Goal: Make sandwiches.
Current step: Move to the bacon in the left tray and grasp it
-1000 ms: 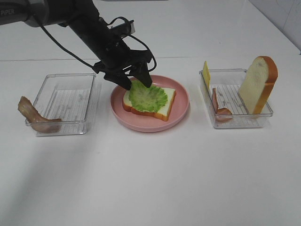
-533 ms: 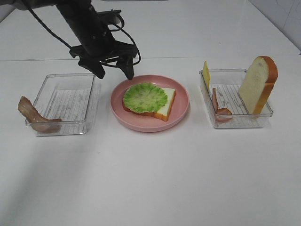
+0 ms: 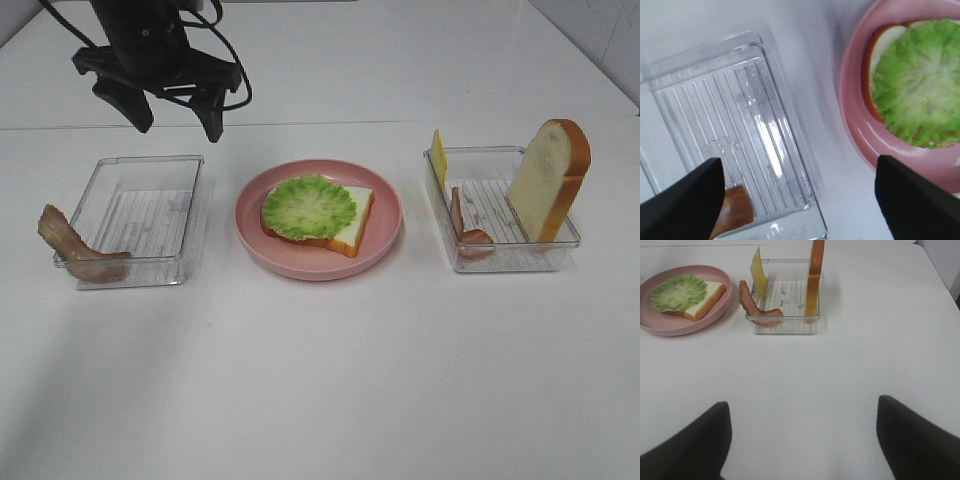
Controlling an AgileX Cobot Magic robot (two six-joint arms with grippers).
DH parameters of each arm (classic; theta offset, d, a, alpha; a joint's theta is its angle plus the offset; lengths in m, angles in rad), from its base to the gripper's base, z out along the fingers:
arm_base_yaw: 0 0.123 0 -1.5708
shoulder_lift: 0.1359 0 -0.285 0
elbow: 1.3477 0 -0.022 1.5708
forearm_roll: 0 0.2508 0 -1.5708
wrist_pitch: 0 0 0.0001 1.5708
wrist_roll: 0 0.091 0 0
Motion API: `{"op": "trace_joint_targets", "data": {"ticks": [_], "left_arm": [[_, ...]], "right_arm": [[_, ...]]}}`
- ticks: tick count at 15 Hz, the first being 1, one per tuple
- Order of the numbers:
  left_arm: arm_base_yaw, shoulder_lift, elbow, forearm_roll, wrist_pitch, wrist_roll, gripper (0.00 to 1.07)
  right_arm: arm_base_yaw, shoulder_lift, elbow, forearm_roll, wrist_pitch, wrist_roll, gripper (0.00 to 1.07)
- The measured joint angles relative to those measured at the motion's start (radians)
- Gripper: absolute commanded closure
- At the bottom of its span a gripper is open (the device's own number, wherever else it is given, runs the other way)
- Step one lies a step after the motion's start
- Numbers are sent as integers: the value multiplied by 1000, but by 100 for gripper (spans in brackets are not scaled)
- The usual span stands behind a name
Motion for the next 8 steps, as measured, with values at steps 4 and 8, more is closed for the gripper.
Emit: {"op": "trace_joint_targets", "data": {"ticks": [4,8], "left_arm": [[71,-140,185,-3,-1,-1,29],[194,-270,468,2,7,-1,30]], "right_arm": [[0,0,0,0,0,0,31],[0,0,0,0,0,0,31]]}}
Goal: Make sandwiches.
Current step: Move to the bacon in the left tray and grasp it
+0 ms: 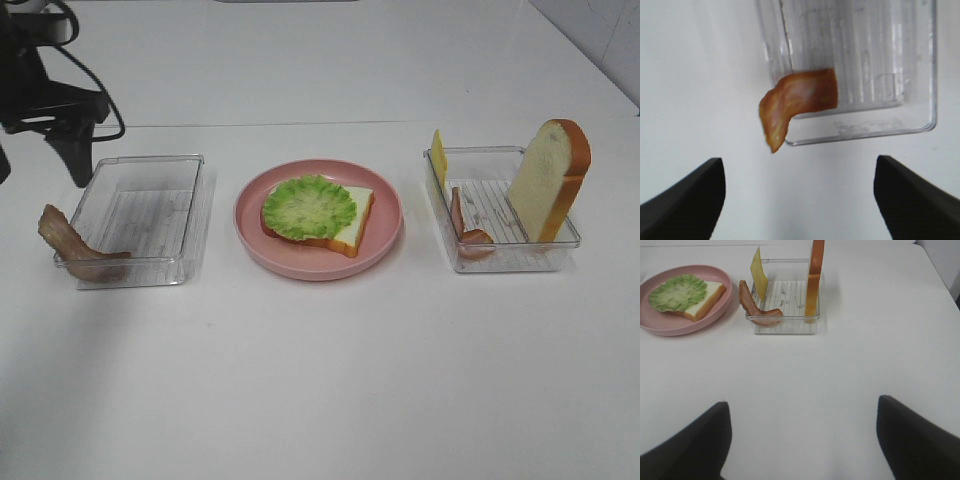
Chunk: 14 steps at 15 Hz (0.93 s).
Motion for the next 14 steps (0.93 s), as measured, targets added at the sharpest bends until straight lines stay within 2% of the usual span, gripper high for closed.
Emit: {"op": "trace_joint_targets", "data": {"ticks": [3,6,9,11,14], "left_arm": [[16,-17,100,3,-9,0,30],[16,-17,202,7,-125,0,30],[16,-11,209,19,-251,-8,31],[16,14,209,19,-277,-15,37],[16,35,209,19,-310,-18,41]], "right_arm": [[0,0,0,0,0,0,31],[0,0,0,0,0,0,31],[0,0,0,0,0,0,31],[0,0,0,0,0,0,31],[0,0,0,0,0,0,31]]}}
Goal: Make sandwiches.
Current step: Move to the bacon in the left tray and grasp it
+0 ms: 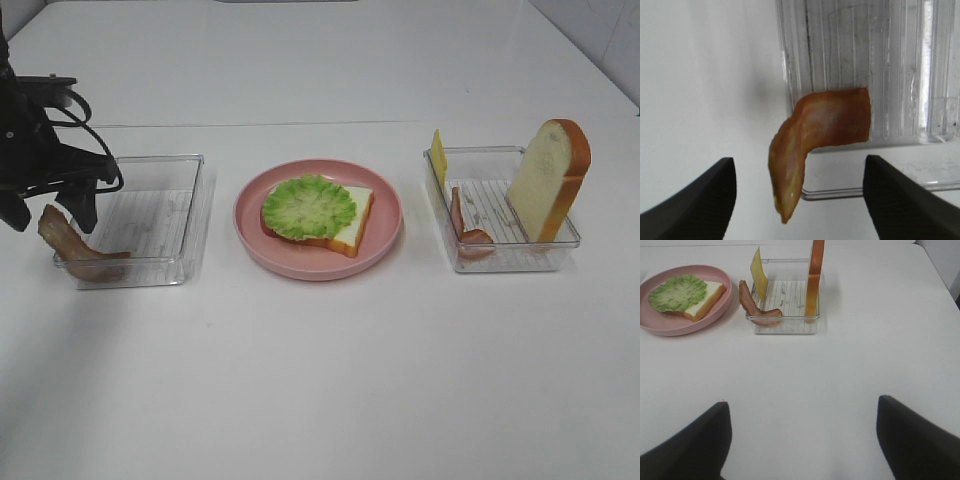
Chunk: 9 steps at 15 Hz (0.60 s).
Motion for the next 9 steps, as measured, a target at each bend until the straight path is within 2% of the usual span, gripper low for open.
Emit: {"op": "trace_joint_targets", "data": {"ticks": [3,6,9], "left_arm": [[0,5,0,0,-26,0,43],[0,19,0,0,-27,-1,50],[0,19,0,0,-27,-1,50]], "right_arm": [[0,0,0,0,0,0,31],[0,0,0,0,0,0,31],[0,0,0,0,0,0,31]]}}
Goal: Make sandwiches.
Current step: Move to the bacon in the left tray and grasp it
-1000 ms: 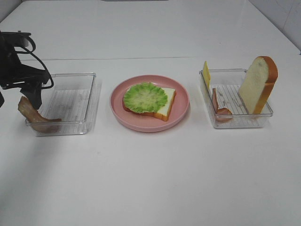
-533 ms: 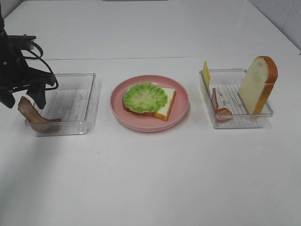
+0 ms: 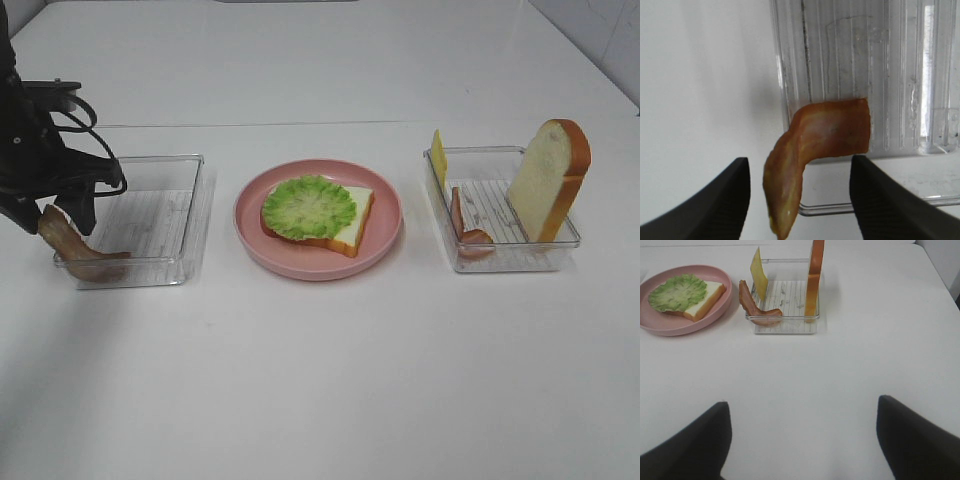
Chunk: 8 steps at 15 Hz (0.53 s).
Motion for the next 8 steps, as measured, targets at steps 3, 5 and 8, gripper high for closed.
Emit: {"op": "trace_joint_targets", "data": {"ticks": [3,5,8], "left_arm": [[0,0,0,0,0,0,63],[0,2,0,0,1,0,66],[0,18,0,0,11,0,84]], "right_arm": [[0,0,0,0,0,0,31],[0,0,0,0,0,0,31],[0,0,0,0,0,0,31]]}}
